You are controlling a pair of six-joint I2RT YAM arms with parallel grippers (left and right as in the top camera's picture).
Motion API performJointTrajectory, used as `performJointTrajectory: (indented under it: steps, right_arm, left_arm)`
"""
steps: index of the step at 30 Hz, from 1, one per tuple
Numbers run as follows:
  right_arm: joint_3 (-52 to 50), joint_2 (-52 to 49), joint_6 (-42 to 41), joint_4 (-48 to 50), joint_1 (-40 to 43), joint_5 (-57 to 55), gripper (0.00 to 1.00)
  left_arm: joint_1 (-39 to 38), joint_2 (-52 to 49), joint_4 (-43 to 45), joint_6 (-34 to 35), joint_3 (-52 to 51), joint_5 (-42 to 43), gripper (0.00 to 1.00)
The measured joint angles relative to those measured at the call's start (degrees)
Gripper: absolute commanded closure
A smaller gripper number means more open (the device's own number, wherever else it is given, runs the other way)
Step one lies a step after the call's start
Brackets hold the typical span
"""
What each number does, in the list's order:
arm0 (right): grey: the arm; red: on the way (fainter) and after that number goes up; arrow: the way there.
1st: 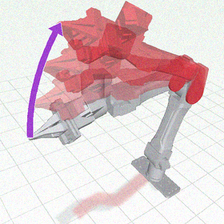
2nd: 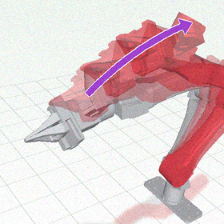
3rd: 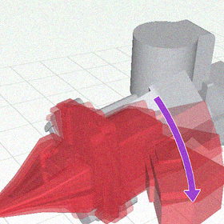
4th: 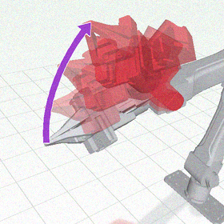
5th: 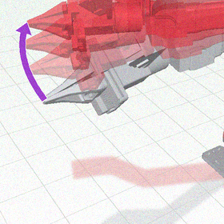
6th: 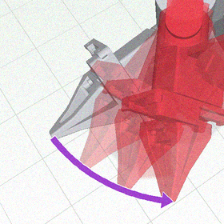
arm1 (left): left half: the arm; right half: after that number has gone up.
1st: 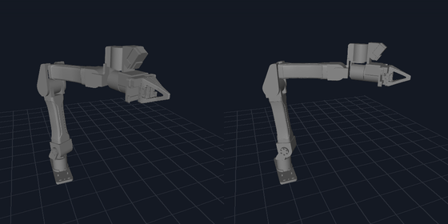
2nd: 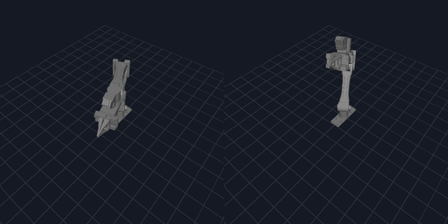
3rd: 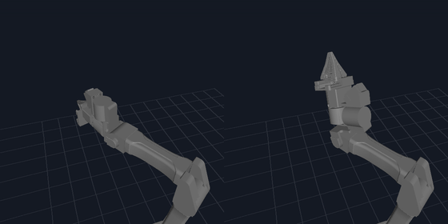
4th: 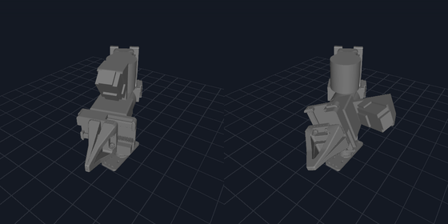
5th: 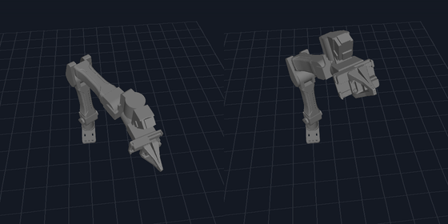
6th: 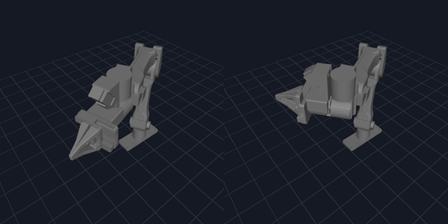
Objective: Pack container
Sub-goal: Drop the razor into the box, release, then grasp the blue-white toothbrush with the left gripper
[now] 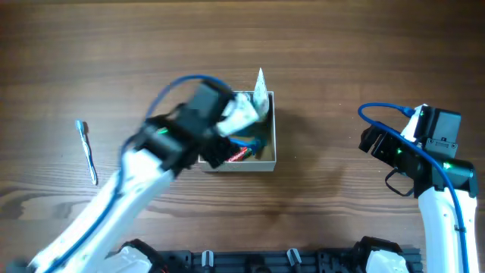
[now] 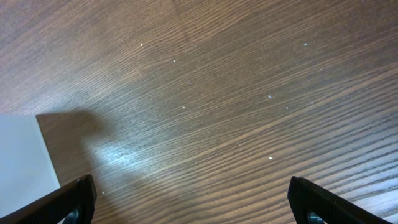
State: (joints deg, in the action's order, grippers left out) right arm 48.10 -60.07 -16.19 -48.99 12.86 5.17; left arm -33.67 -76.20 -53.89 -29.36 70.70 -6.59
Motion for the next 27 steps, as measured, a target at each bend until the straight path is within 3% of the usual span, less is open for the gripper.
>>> performJointTrajectory:
  steps: [1,4,8,11,16,22,27]
  right_arm:
    - [0.00,0.00,0.00,0.04,0.00,0.00,0.00]
    - [0.00,0.00,0.00,0.02,0.00,0.00,0.00]
    - [0.00,0.00,0.00,0.02,0.00,0.00,0.00]
    - [0.00,0.00,0.00,0.02,0.00,0.00,0.00]
    - [0.00,-0.96,0.00,0.09,0.00,0.00,0.00]
    - [0.00,-3.56,0.00,0.07,0.00,0.02,0.00]
    - [0.00,-3.69,0.00,0.09,0.00,0.00,0.00]
  left_arm:
    - [2.75,2.38,-0.17,2.45,0.20,-0.83,0.00]
    - [20.57,6.29,0.09,11.72,0.42,-3.17,0.00]
    - [42.84,3.21,2.34,21.57,0.42,-3.43,0.00]
    - [53.07,-2.62,2.99,25.53,0.39,-2.95,0.00]
    - [61.68,-17.42,4.22,28.68,0.24,0.76,0.00]
    - [63.54,-32.83,5.11,29.51,0.00,5.07,0.00]
    - [63.54,-35.82,6.47,29.70,-0.02,5.70,0.00]
